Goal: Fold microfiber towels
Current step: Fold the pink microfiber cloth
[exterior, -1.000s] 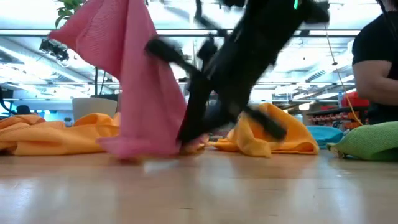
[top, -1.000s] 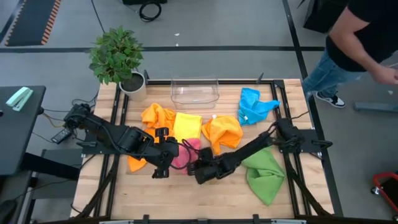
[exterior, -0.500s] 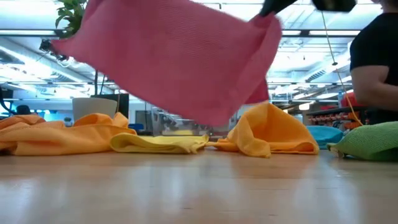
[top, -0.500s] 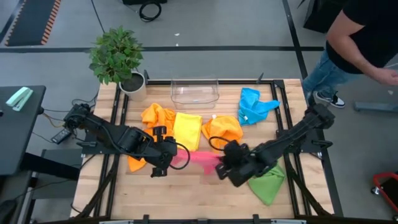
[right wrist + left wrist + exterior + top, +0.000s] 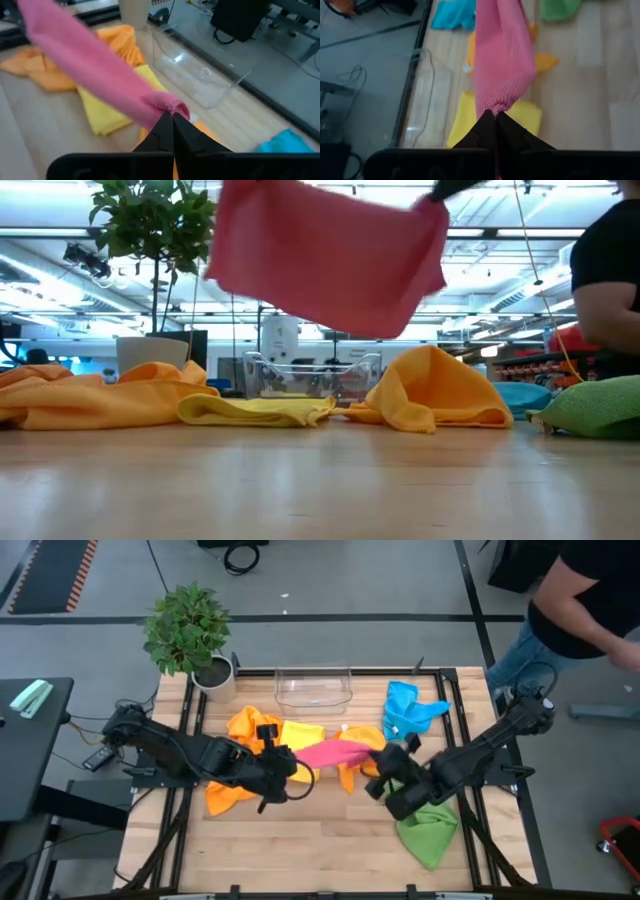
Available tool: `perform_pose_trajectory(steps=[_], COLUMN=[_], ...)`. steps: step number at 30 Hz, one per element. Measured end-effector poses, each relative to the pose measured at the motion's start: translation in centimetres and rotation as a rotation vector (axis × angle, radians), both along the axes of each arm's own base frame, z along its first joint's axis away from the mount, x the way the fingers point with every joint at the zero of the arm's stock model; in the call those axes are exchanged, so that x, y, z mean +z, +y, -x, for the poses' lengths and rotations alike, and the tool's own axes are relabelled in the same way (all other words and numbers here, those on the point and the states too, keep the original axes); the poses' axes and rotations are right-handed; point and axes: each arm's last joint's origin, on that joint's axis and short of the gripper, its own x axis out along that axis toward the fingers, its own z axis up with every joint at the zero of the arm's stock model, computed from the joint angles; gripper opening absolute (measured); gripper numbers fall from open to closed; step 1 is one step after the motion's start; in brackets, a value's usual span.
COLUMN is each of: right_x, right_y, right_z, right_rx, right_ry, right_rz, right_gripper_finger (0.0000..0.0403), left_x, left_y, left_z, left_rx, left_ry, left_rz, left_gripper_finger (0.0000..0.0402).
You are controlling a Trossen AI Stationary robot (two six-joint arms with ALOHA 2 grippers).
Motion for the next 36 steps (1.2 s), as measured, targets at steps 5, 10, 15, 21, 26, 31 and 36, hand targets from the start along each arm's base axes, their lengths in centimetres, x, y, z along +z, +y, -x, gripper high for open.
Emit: perform_pose_trajectory(steps=[5,10,15,21,26,31,36], right_x=[-6.2,-10.6,-14.4,-16.5,-15.2,-12.3,-9.6], right_y=[3.6,7.6,9.5,10.3,9.5,7.5,6.1], right_z=[2.2,3.1,3.0,2.7,2.3,1.5,0.4], right_rx=[0.120,0.276,0.294,0.229,0.204,0.213,0.399], right_ry=[-0.120,-0.246,-0.160,-0.124,-0.136,-0.151,-0.059], right_rz=[-0.087,-0.214,-0.322,-0.477,-0.530,-0.558,-0.618], right_gripper_finger=[0.0000,0.0000,0.0000,0.0020,0.0079,0.0145,0.0176], left_x=[-6.3,-10.6,-13.4,-16.6,-16.7,-16.6,-16.6], left_y=[-1.7,-5.2,-6.9,-8.2,-8.5,-8.1,-7.6], left_z=[0.3,1.6,2.8,4.0,4.1,3.8,3.3], left_rx=[-0.088,-0.166,-0.111,-0.045,-0.010,0.015,0.000], left_ry=[-0.106,-0.290,-0.284,-0.195,-0.201,-0.206,-0.161], left_rz=[0.138,0.423,0.537,0.625,0.668,0.683,0.742], left_gripper_finger=[0.0006,0.0006,0.0006,0.0005,0.0006,0.0006,0.0006])
